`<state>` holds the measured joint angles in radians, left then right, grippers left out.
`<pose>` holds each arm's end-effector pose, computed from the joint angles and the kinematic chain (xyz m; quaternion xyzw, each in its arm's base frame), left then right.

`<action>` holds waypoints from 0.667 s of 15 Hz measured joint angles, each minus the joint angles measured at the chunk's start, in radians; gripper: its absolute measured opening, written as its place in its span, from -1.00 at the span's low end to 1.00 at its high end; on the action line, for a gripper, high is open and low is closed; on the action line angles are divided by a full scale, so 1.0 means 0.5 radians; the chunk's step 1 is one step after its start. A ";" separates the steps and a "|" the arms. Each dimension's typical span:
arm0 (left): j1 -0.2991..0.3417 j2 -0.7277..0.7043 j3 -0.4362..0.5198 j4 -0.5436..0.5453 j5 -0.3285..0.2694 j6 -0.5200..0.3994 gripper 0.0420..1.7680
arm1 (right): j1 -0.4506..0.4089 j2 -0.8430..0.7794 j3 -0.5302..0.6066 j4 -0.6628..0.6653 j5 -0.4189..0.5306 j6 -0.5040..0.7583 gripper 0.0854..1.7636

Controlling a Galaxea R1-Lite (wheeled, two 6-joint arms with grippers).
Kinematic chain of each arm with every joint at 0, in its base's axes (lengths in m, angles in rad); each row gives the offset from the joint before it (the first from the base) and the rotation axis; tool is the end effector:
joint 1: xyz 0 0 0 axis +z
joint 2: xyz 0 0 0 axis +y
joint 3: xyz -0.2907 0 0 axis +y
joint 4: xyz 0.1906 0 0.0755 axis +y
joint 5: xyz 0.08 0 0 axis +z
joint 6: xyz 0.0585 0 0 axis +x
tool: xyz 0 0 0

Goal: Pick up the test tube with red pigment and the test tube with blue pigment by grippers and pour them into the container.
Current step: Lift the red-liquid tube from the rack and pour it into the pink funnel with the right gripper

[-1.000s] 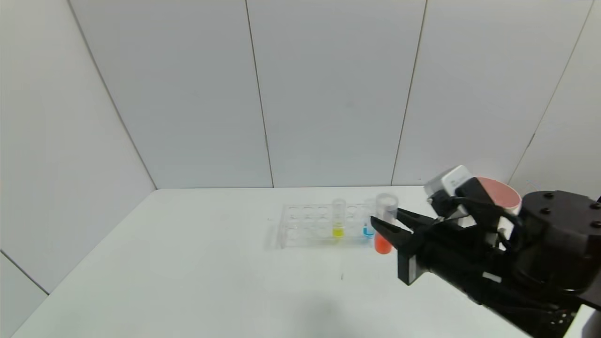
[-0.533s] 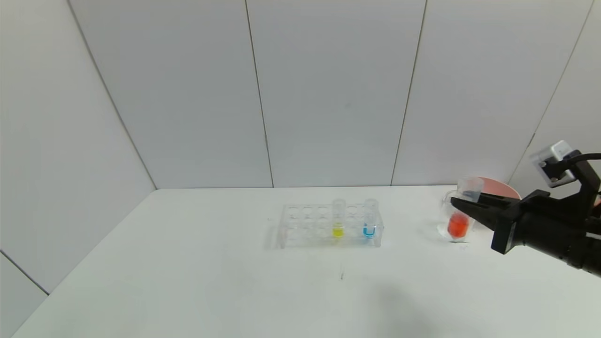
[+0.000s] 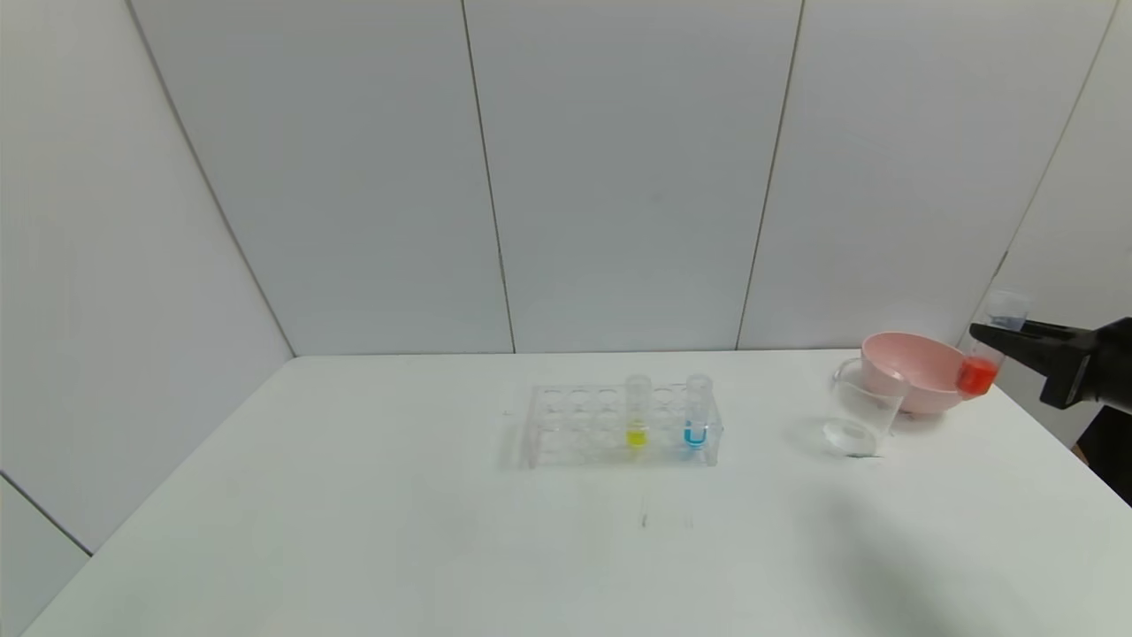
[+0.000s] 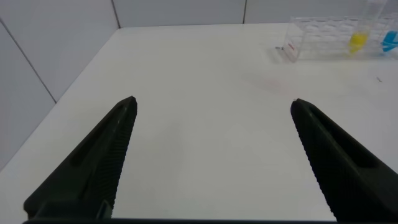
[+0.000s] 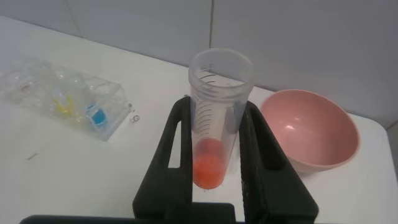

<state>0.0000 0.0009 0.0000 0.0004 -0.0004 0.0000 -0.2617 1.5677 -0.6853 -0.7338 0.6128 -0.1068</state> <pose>0.0385 0.0000 0.0754 0.0000 0.0006 -0.0002 1.0000 0.3033 -0.0464 0.1725 -0.0210 0.0579 0.1775 0.9822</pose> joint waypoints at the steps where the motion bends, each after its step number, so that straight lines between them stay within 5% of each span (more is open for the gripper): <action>1: 0.000 0.000 0.000 -0.001 0.001 0.000 1.00 | -0.071 0.069 -0.062 -0.001 0.024 -0.010 -0.51; 6: 0.000 0.000 0.000 -0.001 0.001 0.000 1.00 | -0.272 0.425 -0.387 -0.003 0.047 -0.241 -0.51; 10: 0.000 0.000 0.000 0.000 0.000 0.000 1.00 | -0.234 0.615 -0.524 0.002 0.051 -0.476 -0.51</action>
<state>0.0000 0.0009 0.0000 0.0004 -0.0004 0.0000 -0.3789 1.8751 -0.9472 -0.7328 0.6385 -0.3449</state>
